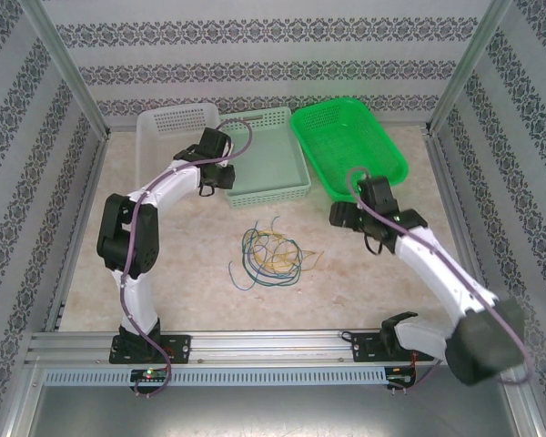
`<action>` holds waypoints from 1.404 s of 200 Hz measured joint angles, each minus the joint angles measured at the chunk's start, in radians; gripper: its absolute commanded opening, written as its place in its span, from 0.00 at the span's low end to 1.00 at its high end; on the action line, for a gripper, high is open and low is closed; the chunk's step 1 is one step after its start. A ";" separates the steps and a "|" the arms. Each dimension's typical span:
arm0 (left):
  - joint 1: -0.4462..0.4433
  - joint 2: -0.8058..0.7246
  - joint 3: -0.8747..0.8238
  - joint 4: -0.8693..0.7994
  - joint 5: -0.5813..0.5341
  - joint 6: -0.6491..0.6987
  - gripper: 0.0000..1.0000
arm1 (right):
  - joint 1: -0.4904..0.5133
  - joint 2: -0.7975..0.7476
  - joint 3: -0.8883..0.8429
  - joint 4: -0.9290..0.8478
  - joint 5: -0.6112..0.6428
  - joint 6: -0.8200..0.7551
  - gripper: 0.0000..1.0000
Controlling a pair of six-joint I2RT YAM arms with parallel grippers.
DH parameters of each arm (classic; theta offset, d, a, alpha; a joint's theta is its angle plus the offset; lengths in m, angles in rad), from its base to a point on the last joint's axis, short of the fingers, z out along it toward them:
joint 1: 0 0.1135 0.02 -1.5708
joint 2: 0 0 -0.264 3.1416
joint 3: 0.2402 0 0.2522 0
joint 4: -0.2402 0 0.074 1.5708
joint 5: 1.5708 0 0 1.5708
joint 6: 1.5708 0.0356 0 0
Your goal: Untangle the cables
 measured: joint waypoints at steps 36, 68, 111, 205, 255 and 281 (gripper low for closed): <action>0.000 -0.039 -0.051 0.014 0.008 0.021 0.25 | -0.031 0.211 0.197 0.018 -0.006 -0.143 0.83; 0.002 -0.040 -0.056 0.021 0.024 0.019 0.25 | -0.089 0.341 0.290 0.029 -0.064 -0.215 0.78; 0.002 -0.047 -0.072 0.044 0.043 -0.011 0.29 | -0.066 0.494 0.358 0.034 -0.129 -0.286 0.76; 0.001 -0.168 -0.195 0.060 0.079 -0.064 0.69 | -0.050 0.541 0.369 0.038 -0.106 -0.314 0.24; 0.001 -0.289 -0.224 0.069 0.087 -0.085 0.75 | -0.019 0.502 0.330 0.034 -0.077 -0.235 0.35; 0.001 -0.339 -0.245 0.077 0.099 -0.097 0.76 | -0.008 0.470 0.308 0.027 -0.080 -0.200 0.50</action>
